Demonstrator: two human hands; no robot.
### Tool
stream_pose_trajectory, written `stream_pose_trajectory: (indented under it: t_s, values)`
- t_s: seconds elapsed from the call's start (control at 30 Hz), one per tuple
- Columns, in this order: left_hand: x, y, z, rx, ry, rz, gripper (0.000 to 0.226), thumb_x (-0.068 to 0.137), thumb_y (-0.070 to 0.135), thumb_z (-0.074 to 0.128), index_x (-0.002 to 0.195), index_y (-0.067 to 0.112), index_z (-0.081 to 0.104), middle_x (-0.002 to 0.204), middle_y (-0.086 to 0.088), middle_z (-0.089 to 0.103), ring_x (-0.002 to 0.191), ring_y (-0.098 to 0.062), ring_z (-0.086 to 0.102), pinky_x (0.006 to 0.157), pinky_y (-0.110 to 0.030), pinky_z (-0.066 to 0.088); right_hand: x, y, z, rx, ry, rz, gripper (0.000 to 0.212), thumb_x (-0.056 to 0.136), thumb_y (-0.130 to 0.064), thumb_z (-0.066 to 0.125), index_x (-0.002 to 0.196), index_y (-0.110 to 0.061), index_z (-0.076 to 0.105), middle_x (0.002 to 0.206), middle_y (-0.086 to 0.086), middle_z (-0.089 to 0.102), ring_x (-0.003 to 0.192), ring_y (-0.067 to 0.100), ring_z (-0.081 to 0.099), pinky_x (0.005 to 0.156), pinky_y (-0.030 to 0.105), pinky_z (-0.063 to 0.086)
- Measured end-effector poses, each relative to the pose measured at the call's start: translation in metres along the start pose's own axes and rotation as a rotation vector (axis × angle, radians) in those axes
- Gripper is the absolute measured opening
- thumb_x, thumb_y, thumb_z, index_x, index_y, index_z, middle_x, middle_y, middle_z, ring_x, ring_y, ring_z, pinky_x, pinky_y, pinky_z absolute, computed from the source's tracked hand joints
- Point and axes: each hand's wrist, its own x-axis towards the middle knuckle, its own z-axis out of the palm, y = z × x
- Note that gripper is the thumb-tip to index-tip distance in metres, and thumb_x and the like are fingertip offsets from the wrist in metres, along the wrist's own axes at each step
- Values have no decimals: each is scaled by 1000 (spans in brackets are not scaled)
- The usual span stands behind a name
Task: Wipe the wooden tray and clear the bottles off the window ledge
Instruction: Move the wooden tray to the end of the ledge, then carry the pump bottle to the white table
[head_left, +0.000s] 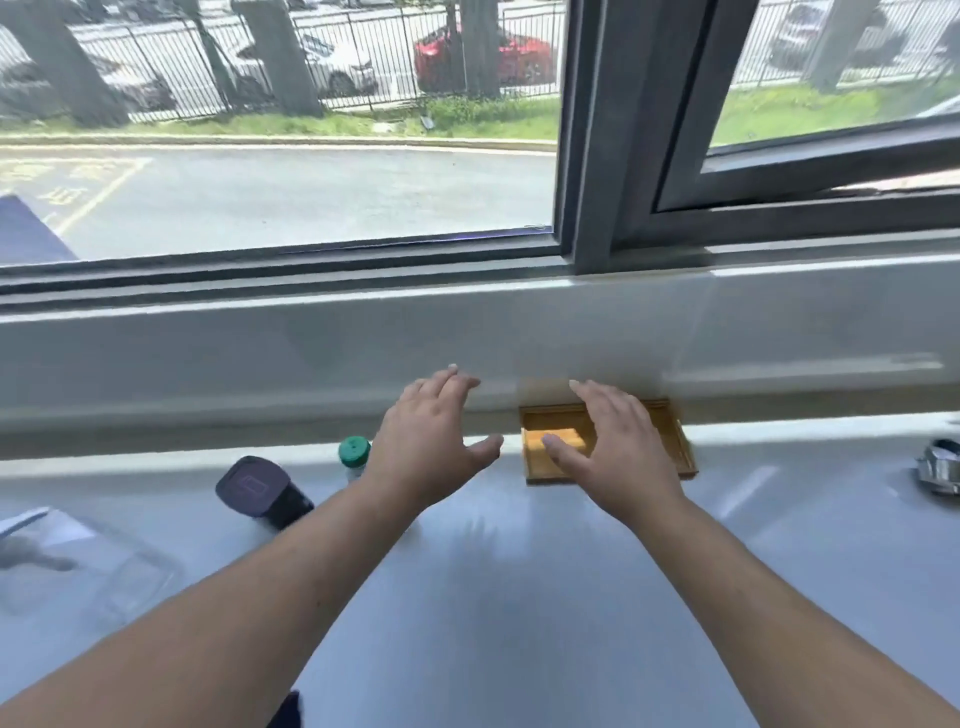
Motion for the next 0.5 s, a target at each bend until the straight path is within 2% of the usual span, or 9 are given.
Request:
stream_pose_trajectory:
  t_s: [0.17, 0.27, 0.33, 0.4, 0.5]
  values:
    - [-78, -70, -73, -81, 136, -123, 63, 88, 52, 69, 142, 27, 53, 145, 5, 57, 135, -20, 47, 107, -35, 40, -33, -105, 3, 26, 50, -146, 66, 91, -59, 58, 144, -21, 52, 145, 0, 55, 137, 21, 40, 114, 37, 33]
    - [-142, -123, -104, -120, 194, -200, 58, 87, 50, 70, 138, 27, 56, 139, 7, 60, 126, -15, 53, 101, -32, 43, -67, -170, 25, 6, 63, -220, 55, 93, -51, 64, 137, -19, 59, 136, 2, 61, 132, 23, 46, 113, 35, 34]
    - [-187, -163, -122, -139, 224, -236, 54, 86, 48, 71, 134, 29, 58, 136, 9, 62, 121, -13, 55, 91, -26, 40, -90, -212, 44, 3, 62, -265, 50, 91, -46, 68, 133, -20, 61, 131, 0, 64, 126, 23, 50, 109, 28, 31]
    - [-232, -206, -139, -136, 237, -280, 52, 86, 51, 71, 133, 32, 58, 135, 11, 62, 122, -12, 55, 85, -28, 40, -113, -252, 66, 25, 54, -277, 48, 89, -44, 70, 130, -20, 63, 128, -1, 64, 122, 22, 52, 104, 21, 27]
    - [-293, -270, -165, -115, 246, -346, 55, 87, 53, 70, 136, 32, 56, 137, 10, 61, 125, -16, 55, 90, -37, 50, -143, -310, 101, 75, 15, -264, 51, 89, -44, 69, 133, -20, 62, 130, -1, 63, 125, 22, 51, 109, 31, 35]
